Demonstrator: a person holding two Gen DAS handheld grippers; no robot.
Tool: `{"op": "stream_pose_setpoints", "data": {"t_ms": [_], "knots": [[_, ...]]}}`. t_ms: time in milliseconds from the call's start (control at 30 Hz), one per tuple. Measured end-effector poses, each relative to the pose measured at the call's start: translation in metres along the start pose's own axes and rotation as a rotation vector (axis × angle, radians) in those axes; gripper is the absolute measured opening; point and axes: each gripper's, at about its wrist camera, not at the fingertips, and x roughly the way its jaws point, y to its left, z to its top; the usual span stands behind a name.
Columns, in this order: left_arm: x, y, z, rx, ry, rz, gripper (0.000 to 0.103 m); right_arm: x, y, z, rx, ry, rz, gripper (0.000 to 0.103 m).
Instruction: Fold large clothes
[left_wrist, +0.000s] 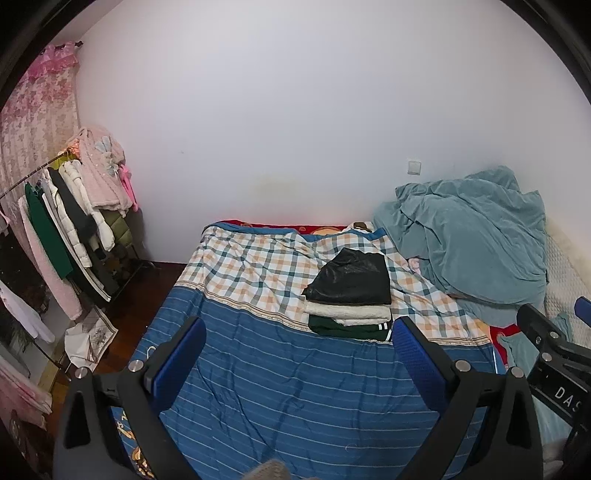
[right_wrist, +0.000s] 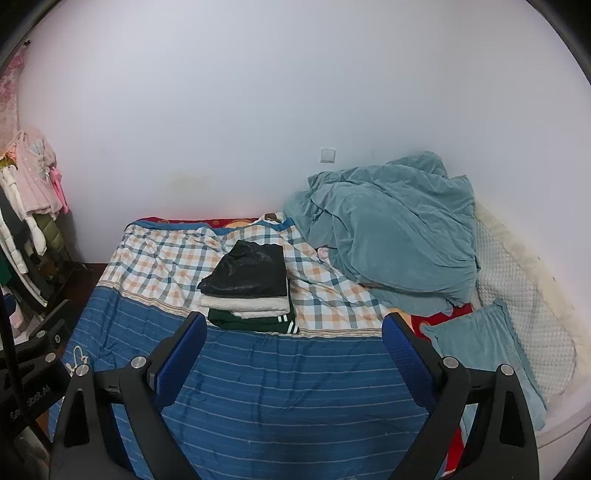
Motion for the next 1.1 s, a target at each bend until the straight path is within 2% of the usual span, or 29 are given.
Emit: {"op": "stream_pose_setpoints", "data": {"t_ms": [1100], "knots": [[-0.012, -0.002, 0.002, -0.008, -0.012, -0.009, 0.103, -0.006, -0.01, -0.004, 0.021, -0.005, 0.026, 0.098]]}}
